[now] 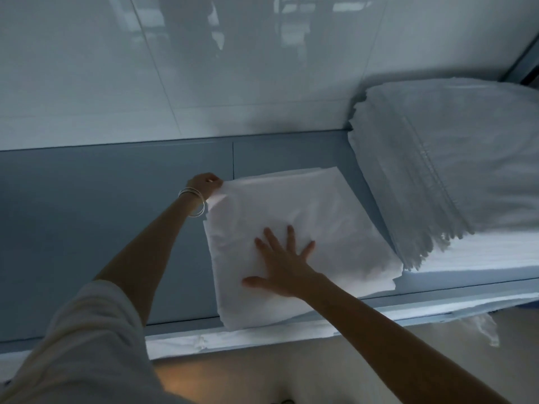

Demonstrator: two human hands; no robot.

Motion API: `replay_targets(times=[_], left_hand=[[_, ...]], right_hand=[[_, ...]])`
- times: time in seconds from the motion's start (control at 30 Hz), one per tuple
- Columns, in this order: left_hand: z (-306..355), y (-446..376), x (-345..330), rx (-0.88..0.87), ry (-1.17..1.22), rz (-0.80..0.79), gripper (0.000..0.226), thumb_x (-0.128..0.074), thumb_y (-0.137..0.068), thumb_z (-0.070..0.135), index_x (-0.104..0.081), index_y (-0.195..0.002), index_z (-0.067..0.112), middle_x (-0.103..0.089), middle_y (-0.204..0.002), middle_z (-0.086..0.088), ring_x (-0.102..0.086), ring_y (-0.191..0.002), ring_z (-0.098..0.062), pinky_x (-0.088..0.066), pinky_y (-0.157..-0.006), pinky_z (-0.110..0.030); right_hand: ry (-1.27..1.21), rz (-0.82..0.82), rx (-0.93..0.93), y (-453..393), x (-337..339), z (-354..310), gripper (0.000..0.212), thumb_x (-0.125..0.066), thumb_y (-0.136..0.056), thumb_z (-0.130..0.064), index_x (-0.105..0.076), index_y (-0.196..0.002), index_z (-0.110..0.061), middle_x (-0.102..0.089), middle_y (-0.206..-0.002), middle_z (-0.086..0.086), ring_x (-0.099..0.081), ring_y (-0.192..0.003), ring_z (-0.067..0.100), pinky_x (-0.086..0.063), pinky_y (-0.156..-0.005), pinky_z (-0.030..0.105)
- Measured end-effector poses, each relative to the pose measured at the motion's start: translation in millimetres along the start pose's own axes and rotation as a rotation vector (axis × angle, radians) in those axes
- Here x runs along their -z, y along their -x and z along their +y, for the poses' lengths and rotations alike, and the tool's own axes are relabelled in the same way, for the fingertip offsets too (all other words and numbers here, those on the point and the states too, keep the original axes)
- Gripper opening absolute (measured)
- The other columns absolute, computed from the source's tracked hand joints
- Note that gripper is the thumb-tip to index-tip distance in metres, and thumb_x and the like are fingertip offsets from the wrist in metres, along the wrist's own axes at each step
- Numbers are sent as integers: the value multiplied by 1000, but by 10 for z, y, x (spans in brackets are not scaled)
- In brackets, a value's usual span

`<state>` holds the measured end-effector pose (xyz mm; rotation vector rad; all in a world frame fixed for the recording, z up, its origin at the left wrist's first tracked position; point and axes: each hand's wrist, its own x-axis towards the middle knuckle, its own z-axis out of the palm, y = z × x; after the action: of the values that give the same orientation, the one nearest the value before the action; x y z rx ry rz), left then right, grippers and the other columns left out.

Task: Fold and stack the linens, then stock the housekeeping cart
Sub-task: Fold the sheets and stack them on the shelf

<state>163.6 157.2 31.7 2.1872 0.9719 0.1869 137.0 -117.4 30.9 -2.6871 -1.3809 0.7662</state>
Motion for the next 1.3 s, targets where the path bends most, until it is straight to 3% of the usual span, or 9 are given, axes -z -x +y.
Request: replay_targets(times=[0.2, 0.33, 0.47, 0.57, 0.7, 0.8, 0.9, 1.1, 1.3], left_hand=[[-335, 489, 182, 83, 13, -87, 16, -61, -89, 21, -68, -98, 10, -66, -101, -19, -63, -85, -32, -48, -70, -27], [-580, 1027, 348, 175, 109, -269, 13, -65, -88, 17, -62, -75, 17, -56, -80, -8, -51, -61, -12, -50, -46, -15], [-790, 1538, 366, 135, 105, -416, 3, -62, -90, 17, -62, -89, 19, -55, -75, -1, -45, -63, -7, -37, -46, -9], [-950, 1764, 292, 67, 314, -345, 27, -64, -87, 5, -54, -110, 15, -62, -85, 11, -57, -65, 6, -41, -55, -4], [-1106, 1959, 242, -39, 310, -310, 55, -62, -80, -14, -45, -125, 12, -58, -102, -1, -59, -75, 14, -46, -71, -6], [-1096, 1931, 282, -53, 159, -287, 41, -76, -75, 18, -55, -109, 12, -58, -98, -6, -58, -81, -4, -43, -70, -8], [-999, 1836, 287, -98, -297, -320, 68, -48, -51, 73, -62, -92, 21, -51, -76, 3, -47, -82, -16, -34, -73, -25], [-1253, 2250, 73, -15, -11, 86, 43, -75, -72, 38, -65, -96, 4, -63, -98, -14, -58, -95, -32, -43, -87, -36], [-1347, 2692, -273, 74, 116, 17, 25, -80, -71, 24, -70, -89, 10, -72, -87, -5, -68, -82, -19, -54, -82, -34]], right_hand=[[222, -1, 181, 165, -79, 422, 103, -7, -58, -91, 3, -148, -42, 19, -155, -18, 28, -141, 22, 6, -96, 79], [291, -130, 393, 263, 130, 933, 97, -13, -60, -90, -10, -146, -45, 5, -155, -23, 25, -139, 7, 3, -107, 69], [225, -99, 348, 426, 232, 859, 71, -38, -81, -69, -31, -142, -34, -15, -154, -17, 9, -144, 6, -2, -114, 58], [121, 75, 206, 566, -115, 145, 95, -32, -71, -74, -23, -147, -18, -18, -156, 4, -6, -146, 19, -9, -114, 58], [280, 309, 140, 582, -633, -476, 120, -84, -41, -58, -32, -137, -9, -49, -137, 22, -48, -125, 39, -40, -90, 68], [363, 350, 115, 551, -733, -427, 124, -88, -39, -45, -26, -141, -14, -44, -142, 22, -43, -129, 41, -37, -93, 69], [426, 354, 111, 564, -789, -398, 122, -87, -43, -41, -22, -143, -15, -40, -145, 21, -39, -131, 42, -34, -96, 70], [452, 365, 81, 538, -803, -476, 125, -87, -41, -50, -26, -141, -7, -41, -141, 27, -38, -130, 47, -27, -99, 70], [545, 394, 71, 235, -759, -833, 124, -87, -41, -48, -27, -138, 0, -46, -136, 28, -45, -126, 44, -33, -102, 61]])
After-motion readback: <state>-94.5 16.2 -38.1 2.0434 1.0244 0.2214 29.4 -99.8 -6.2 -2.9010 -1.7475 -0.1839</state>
